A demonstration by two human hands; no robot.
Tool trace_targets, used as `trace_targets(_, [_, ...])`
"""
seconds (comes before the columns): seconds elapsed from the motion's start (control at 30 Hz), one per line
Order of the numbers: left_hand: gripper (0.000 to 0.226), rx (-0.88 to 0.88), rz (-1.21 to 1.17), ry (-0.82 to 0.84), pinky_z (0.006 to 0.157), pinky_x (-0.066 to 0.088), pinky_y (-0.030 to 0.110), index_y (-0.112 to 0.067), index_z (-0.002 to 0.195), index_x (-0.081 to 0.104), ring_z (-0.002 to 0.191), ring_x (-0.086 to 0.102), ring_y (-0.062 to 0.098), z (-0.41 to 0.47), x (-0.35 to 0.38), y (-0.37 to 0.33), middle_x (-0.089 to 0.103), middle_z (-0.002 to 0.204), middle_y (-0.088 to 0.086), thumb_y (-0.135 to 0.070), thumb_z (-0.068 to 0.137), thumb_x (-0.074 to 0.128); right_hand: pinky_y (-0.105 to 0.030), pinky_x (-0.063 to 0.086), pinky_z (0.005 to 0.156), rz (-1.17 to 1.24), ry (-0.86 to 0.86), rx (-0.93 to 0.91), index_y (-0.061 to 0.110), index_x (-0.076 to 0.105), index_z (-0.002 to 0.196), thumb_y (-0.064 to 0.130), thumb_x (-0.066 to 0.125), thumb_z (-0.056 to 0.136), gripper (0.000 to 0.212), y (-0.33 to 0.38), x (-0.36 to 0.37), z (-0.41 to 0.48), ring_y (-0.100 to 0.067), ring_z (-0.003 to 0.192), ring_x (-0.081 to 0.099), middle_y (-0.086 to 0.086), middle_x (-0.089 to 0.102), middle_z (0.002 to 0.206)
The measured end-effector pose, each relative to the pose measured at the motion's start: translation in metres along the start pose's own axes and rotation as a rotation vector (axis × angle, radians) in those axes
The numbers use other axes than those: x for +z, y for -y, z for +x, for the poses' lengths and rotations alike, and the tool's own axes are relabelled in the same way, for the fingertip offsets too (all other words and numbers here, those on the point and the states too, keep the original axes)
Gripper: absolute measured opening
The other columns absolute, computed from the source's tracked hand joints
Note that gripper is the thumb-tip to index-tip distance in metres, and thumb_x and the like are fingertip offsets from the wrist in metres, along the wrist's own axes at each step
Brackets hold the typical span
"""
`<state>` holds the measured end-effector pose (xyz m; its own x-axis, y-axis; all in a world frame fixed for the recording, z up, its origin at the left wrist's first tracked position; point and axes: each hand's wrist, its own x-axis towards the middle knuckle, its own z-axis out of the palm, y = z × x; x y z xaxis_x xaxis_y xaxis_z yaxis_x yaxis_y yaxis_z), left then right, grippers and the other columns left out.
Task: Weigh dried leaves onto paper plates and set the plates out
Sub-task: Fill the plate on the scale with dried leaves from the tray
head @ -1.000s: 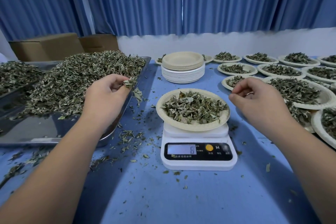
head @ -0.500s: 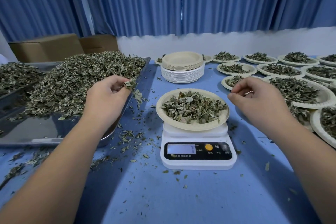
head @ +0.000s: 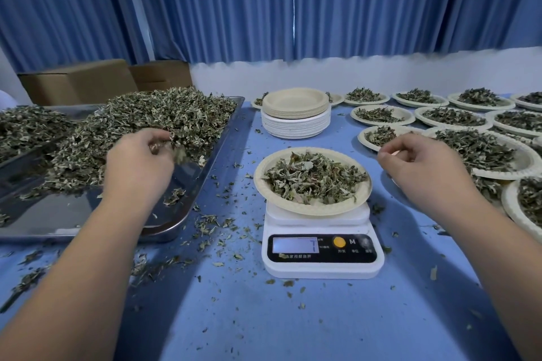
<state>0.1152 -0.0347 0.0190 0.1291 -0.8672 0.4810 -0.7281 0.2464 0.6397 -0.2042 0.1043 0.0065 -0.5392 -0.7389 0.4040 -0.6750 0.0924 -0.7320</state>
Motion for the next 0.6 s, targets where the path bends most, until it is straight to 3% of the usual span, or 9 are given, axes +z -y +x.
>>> trace_targets(0.13, [0.028,0.131,0.082,0.110,0.056,0.040,0.025,-0.024,0.121,0.063,0.062,0.055,0.014,-0.010,0.008,-0.010,0.057,0.120,0.007,-0.019,0.096,0.052,-0.026,0.041,0.051,-0.005,0.063,0.017,0.022,0.063,0.082,0.022,0.059,0.091,0.010,0.000,0.001,0.000,-0.019,0.049,0.051,-0.008,0.066,0.066])
trace_targets(0.23, [0.020,0.256,-0.019,0.093,0.081,0.038,0.023,-0.025,0.108,0.068,0.087,0.054,0.007,-0.023,0.012,-0.027,0.057,0.110,-0.005,-0.018,0.095,0.054,-0.028,0.043,0.053,-0.008,0.085,0.035,0.022,0.062,0.083,0.024,0.058,0.092,0.009,0.001,0.002,0.000,-0.020,0.048,0.050,-0.012,0.067,0.068])
trace_targets(0.4, [0.018,0.233,-0.189,0.230,0.066,0.035,0.009,-0.026,0.107,0.068,0.077,0.053,-0.010,-0.045,0.030,-0.046,0.061,0.098,-0.010,-0.024,0.094,0.056,-0.032,0.046,0.055,0.005,0.138,0.097,0.020,0.064,0.088,0.027,0.056,0.093,0.011,0.004,0.006,-0.004,-0.020,0.051,0.052,-0.007,0.067,0.069])
trace_targets(0.5, [0.033,0.225,-0.073,0.297,0.079,0.035,0.019,-0.018,0.125,0.060,0.095,0.056,0.005,-0.054,0.041,-0.051,0.059,0.115,0.001,-0.033,0.096,0.052,-0.031,0.042,0.049,0.084,0.185,0.168,0.017,0.066,0.083,0.027,0.056,0.093,0.017,0.005,0.011,-0.006,-0.019,0.045,0.050,-0.004,0.065,0.065])
trace_targets(0.6, [0.051,0.106,-0.007,0.425,0.087,0.037,0.032,-0.012,0.136,0.051,0.114,0.052,0.023,-0.053,0.046,-0.051,0.060,0.120,0.006,-0.045,0.097,0.045,-0.026,0.038,0.043,0.178,0.236,0.279,0.017,0.066,0.081,0.031,0.057,0.094,0.021,0.006,0.016,-0.009,-0.018,0.039,0.046,-0.006,0.057,0.052])
